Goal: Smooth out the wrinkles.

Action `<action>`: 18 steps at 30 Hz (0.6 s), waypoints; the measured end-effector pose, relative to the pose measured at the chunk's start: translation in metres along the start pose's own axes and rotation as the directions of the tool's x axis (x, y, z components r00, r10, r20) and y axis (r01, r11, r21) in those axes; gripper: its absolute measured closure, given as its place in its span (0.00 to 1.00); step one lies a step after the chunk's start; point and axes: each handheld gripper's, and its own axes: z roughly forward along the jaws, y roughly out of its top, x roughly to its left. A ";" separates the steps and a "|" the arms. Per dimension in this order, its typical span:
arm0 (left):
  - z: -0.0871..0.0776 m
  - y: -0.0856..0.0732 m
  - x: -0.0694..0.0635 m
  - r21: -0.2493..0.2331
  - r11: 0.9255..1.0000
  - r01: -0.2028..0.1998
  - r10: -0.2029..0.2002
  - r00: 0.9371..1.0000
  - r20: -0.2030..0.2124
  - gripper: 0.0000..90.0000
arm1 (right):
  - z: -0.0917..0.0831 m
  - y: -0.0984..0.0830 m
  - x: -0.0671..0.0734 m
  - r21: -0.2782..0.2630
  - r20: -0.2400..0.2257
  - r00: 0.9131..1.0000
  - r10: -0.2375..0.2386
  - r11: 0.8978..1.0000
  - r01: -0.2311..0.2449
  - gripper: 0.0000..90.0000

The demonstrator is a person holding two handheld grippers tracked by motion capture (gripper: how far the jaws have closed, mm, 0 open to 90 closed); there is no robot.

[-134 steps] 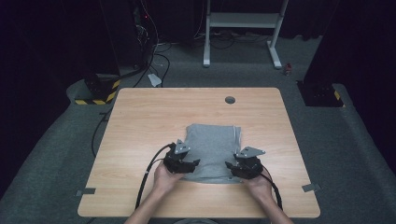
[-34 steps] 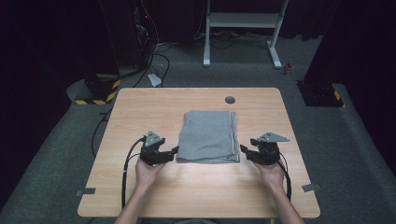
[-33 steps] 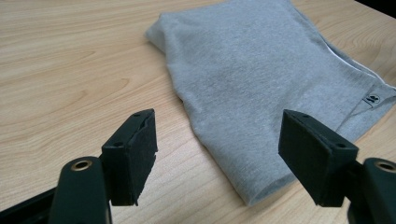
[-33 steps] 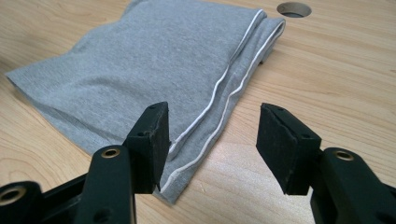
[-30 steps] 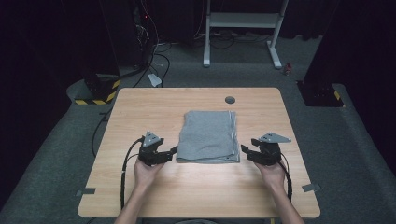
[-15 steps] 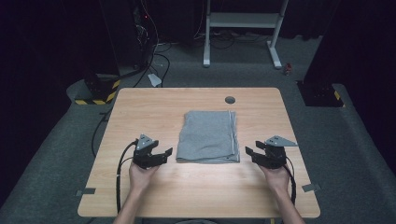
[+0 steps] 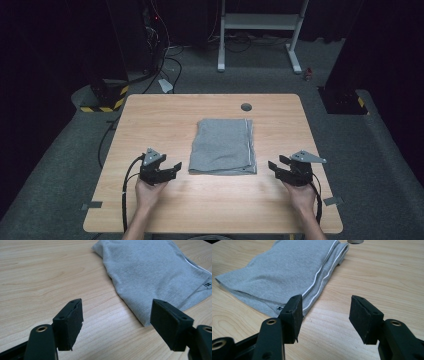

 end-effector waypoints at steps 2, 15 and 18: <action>-0.001 -0.001 0.000 0.007 1.000 -0.011 0.011 1.000 -0.009 0.30 | -0.002 -0.003 -0.001 0.001 0.003 1.000 0.012 1.000 -0.012 0.49; -0.001 -0.014 0.006 0.027 0.999 0.031 -0.031 0.999 -0.015 0.30 | -0.004 -0.020 -0.008 0.033 0.029 0.999 0.037 0.999 -0.038 0.50; 0.000 -0.017 0.006 0.036 0.999 0.027 -0.026 0.999 -0.024 0.30 | -0.004 -0.023 -0.009 0.040 0.035 0.998 0.044 0.998 -0.045 0.50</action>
